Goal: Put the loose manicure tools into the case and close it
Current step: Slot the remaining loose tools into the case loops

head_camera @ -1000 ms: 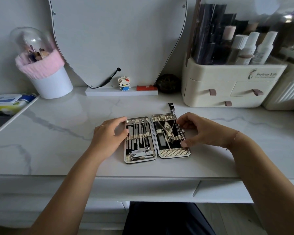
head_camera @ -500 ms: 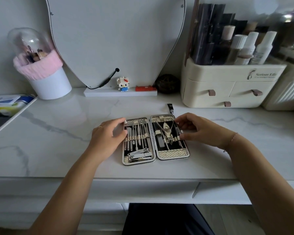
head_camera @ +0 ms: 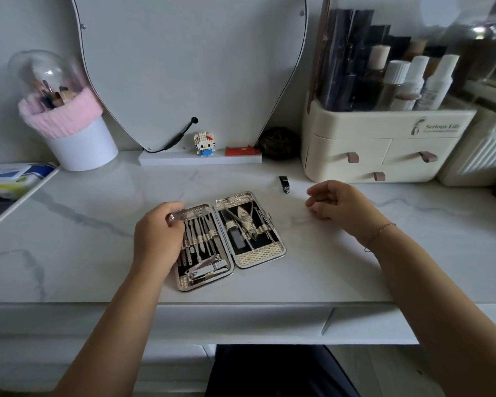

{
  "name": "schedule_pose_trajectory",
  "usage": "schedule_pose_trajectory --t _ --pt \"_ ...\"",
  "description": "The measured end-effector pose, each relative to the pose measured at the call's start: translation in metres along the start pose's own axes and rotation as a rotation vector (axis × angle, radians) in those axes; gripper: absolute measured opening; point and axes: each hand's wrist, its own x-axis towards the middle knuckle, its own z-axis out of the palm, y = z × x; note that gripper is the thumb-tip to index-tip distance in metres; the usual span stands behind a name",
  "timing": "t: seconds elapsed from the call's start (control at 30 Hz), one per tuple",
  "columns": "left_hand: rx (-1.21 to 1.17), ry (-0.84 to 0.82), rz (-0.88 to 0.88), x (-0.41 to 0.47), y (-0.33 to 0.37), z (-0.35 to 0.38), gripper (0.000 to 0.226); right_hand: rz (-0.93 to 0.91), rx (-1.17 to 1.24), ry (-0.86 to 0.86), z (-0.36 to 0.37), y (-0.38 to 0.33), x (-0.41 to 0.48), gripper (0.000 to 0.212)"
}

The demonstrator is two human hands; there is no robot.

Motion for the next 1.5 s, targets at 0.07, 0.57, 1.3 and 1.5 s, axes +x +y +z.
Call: schedule_pose_trajectory --t 0.07,0.57,1.3,1.5 --pt "0.0 0.007 0.014 0.0 -0.001 0.0 0.041 0.001 -0.035 0.005 0.002 -0.002 -0.001 0.023" --pt "0.291 -0.153 0.2 0.005 0.004 0.014 0.035 0.371 0.395 -0.381 0.045 -0.057 -0.001 0.016" --pt "-0.155 -0.352 0.133 0.044 0.015 0.02 0.027 0.421 0.78 -0.388 0.039 -0.032 0.001 0.025" --pt "-0.128 -0.376 0.144 0.054 0.011 0.02 0.026 0.368 0.577 -0.268 0.033 -0.03 0.004 0.017"
